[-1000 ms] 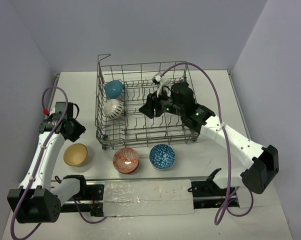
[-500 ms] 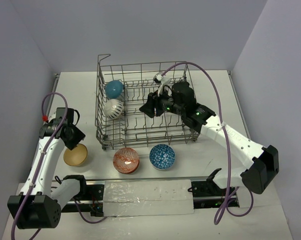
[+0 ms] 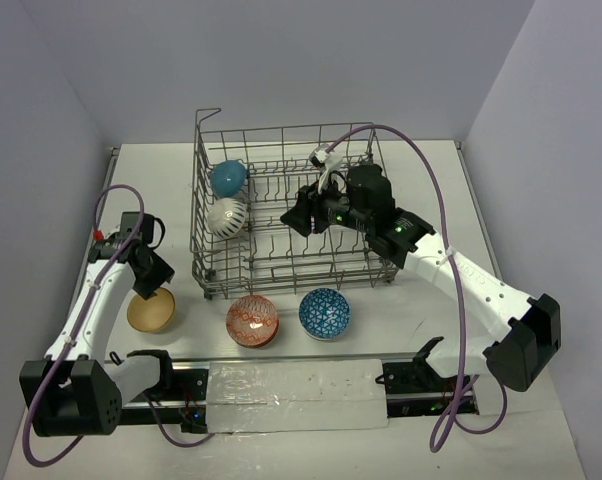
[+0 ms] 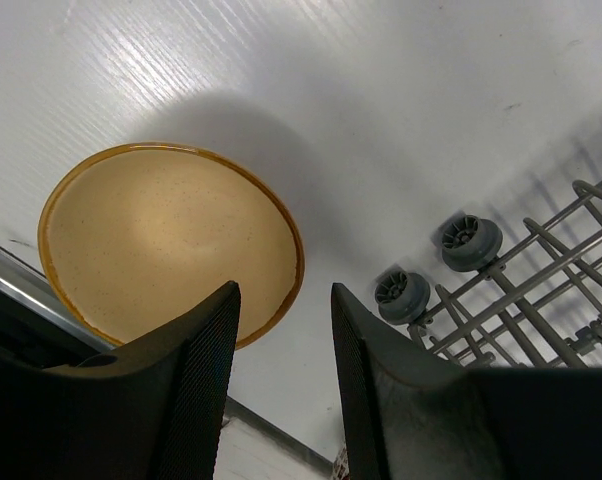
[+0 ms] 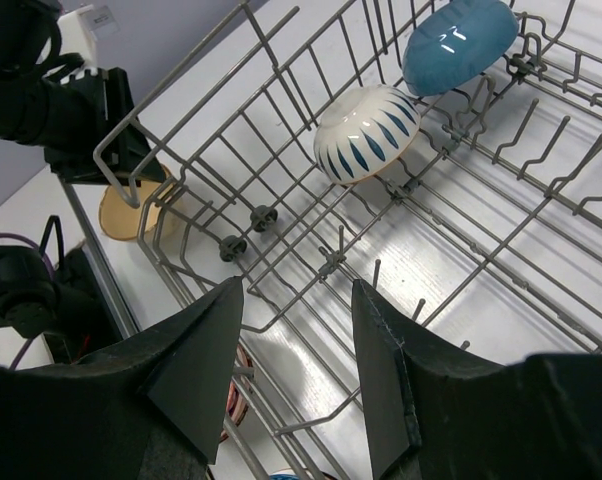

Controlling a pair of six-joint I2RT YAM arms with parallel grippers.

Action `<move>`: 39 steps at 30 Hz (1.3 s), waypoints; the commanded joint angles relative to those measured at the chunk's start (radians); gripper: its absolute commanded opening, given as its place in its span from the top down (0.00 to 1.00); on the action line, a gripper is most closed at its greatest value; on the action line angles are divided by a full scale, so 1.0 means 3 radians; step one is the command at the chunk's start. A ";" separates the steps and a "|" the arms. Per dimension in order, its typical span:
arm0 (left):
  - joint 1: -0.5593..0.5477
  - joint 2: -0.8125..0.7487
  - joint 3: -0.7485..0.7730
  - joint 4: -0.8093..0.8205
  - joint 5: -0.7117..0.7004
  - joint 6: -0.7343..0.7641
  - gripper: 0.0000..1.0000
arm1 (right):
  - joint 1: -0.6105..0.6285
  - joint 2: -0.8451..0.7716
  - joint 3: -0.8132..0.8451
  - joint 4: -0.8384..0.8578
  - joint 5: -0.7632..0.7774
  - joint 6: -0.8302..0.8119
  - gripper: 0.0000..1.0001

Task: Load the bowls into the dish rack
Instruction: Move the bowl to the corner of the board.

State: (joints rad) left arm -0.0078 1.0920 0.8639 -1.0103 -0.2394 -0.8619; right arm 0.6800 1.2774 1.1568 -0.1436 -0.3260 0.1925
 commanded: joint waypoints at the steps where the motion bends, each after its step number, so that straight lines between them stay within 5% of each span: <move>1: 0.0016 0.0077 0.0025 0.0141 0.0010 -0.0006 0.53 | -0.0027 -0.0116 0.0004 0.0085 0.0028 -0.0018 0.45; 39: -0.0250 0.0681 0.0194 0.0131 -0.0025 0.0025 0.53 | -0.0037 -0.0254 -0.0006 -0.0017 0.0233 -0.0110 0.44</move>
State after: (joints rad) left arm -0.0792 1.2827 0.8944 -0.9802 -0.2451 -0.8658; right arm 0.6758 1.2415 1.1568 -0.1520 -0.2729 0.1772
